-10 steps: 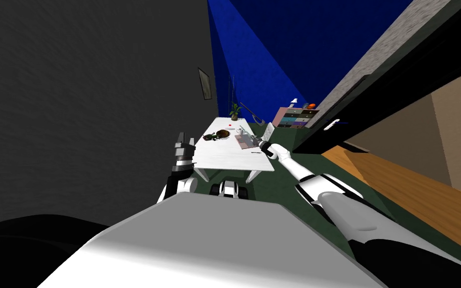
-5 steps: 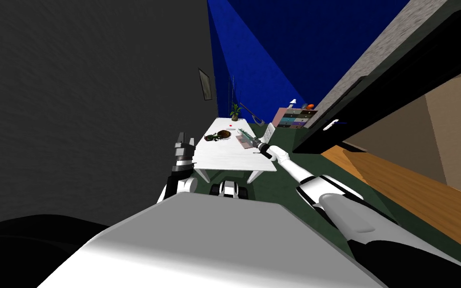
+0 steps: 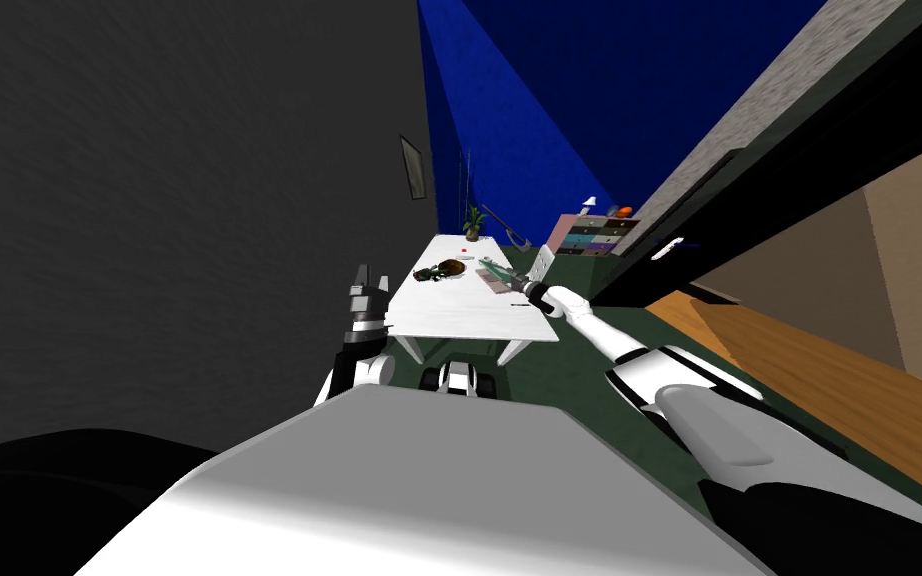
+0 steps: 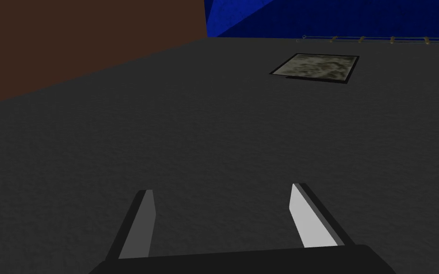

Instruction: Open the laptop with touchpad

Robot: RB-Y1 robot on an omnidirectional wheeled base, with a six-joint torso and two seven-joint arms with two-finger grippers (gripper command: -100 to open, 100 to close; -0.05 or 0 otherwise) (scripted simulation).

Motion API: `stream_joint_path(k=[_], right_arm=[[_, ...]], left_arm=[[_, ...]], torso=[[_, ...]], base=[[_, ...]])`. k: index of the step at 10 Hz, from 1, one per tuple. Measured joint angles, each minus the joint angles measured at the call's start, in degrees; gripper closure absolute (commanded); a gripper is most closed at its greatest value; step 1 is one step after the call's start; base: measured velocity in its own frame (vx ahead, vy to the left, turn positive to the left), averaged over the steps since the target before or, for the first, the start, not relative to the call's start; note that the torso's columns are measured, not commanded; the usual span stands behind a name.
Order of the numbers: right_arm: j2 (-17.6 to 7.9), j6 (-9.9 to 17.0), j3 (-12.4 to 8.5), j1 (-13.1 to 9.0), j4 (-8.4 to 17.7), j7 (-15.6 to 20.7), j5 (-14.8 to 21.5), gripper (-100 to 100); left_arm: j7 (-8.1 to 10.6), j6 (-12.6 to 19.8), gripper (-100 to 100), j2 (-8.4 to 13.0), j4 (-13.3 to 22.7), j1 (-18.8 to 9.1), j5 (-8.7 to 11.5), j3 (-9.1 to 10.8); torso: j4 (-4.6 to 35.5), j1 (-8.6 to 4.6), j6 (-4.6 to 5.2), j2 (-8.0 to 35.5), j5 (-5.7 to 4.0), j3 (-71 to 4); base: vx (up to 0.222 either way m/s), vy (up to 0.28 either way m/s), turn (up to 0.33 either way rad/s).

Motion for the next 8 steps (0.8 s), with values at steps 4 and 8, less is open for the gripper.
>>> stream_joint_path(k=[4, 8], right_arm=[[-1.64, -1.93, 0.81, -2.59, 2.14, -1.85, -0.63, 0], [-1.59, -1.98, 0.93, -2.46, 2.20, -1.86, -0.62, 0]], left_arm=[[0.00, 0.00, 0, 0.01, 0.00, 0.01, 0.00, 0.01], [0.00, 0.00, 0, 0.01, 0.00, 0.00, 0.00, 0.01]], torso=[[-0.10, -0.16, 0.00, -0.18, -0.07, -0.12], [-0.22, -0.08, -0.01, -0.25, -0.08, -0.16]], base=[[-0.005, 0.023, 0.007], [0.000, 0.000, 0.000]])
